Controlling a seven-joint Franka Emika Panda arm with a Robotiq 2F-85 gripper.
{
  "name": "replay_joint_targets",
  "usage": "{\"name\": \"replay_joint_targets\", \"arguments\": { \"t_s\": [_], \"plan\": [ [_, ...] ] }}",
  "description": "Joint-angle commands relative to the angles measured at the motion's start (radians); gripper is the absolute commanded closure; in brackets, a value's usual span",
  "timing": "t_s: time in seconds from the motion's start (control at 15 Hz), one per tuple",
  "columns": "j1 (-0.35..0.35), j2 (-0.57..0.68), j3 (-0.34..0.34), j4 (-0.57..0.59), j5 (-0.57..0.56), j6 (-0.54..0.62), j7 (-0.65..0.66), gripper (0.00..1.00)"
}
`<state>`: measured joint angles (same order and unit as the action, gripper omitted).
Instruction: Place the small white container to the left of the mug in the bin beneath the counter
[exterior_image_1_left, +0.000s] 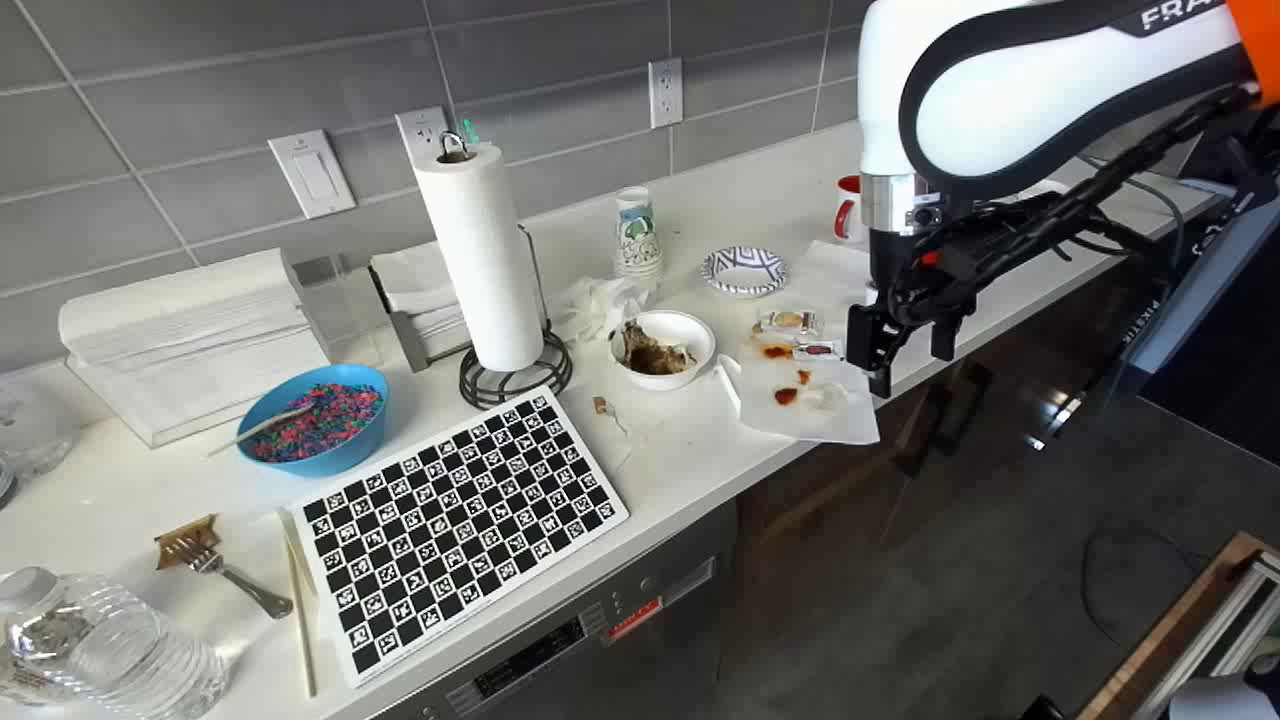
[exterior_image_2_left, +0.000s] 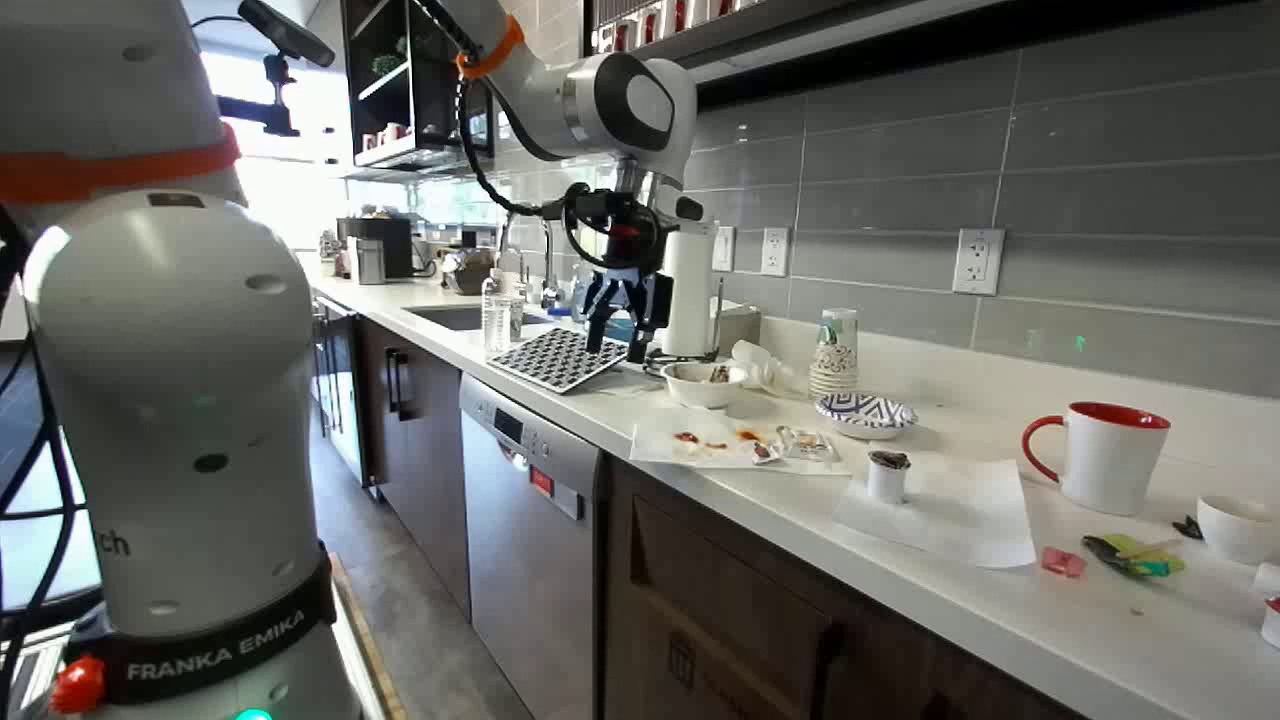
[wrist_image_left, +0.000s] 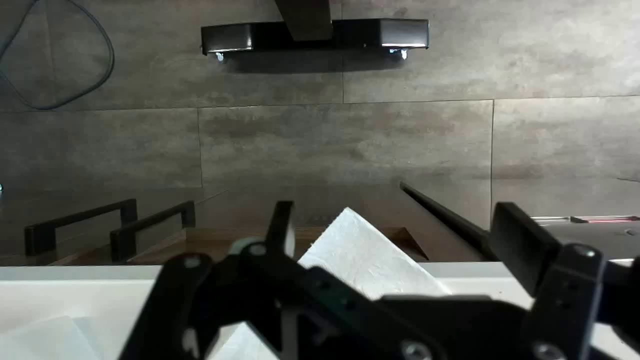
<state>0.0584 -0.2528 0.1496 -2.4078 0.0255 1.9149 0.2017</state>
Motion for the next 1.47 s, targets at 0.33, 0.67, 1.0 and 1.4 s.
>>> {"name": "replay_joint_targets", "arguments": {
  "t_s": [0.33,0.67,1.0,1.4],
  "plan": [
    [0.010,0.001,-0.010,0.002,-0.003,-0.003,0.002,0.00],
    [-0.059,-0.021,-0.057,-0.041,-0.060,0.261,0.113,0.00],
    [-0.126,0.014,-0.118,-0.068,-0.125,0.489,0.067,0.00],
    [-0.142,0.021,-0.129,-0.060,-0.151,0.489,0.072,0.00]
  ]
}}
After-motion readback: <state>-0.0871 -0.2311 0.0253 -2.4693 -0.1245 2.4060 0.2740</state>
